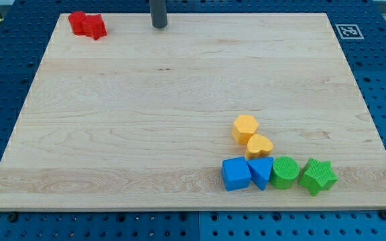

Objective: Nudge the red circle a bit down

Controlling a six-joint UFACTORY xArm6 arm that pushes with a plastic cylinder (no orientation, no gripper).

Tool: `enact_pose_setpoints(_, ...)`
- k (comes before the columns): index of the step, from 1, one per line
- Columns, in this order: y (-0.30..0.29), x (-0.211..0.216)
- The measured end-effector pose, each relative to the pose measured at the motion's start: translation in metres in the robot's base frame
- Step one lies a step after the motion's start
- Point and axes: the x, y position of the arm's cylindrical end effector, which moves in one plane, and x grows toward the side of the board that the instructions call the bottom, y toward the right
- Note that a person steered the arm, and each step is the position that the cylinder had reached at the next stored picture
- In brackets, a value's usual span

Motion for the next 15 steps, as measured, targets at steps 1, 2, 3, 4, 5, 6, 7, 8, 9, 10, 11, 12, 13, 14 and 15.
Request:
enact_pose_setpoints(1, -0.013, -0.012)
enact_pose_setpoints(2, -0.026, -0.012)
enact_pose_setpoints(3, -0.04, -0.016)
enact_pose_setpoints(4, -0.06, -0.016)
enact_pose_setpoints(5, -0.078, -0.018)
enact_pose_setpoints(6, -0.082, -0.023)
enact_pose_setpoints(7, -0.091, -0.023)
enact_pose_setpoints(8, -0.112, -0.022)
enact_pose_setpoints(9, -0.122, -0.02)
enact_pose_setpoints(10, -0.131, -0.02)
enact_pose_setpoints(11, -0.142, -0.02)
enact_pose_setpoints(12, -0.147, -0.021)
enact_pose_setpoints(13, -0.159, -0.021)
enact_pose_setpoints(14, -0.165, -0.021)
enact_pose_setpoints(15, -0.176, -0.006)
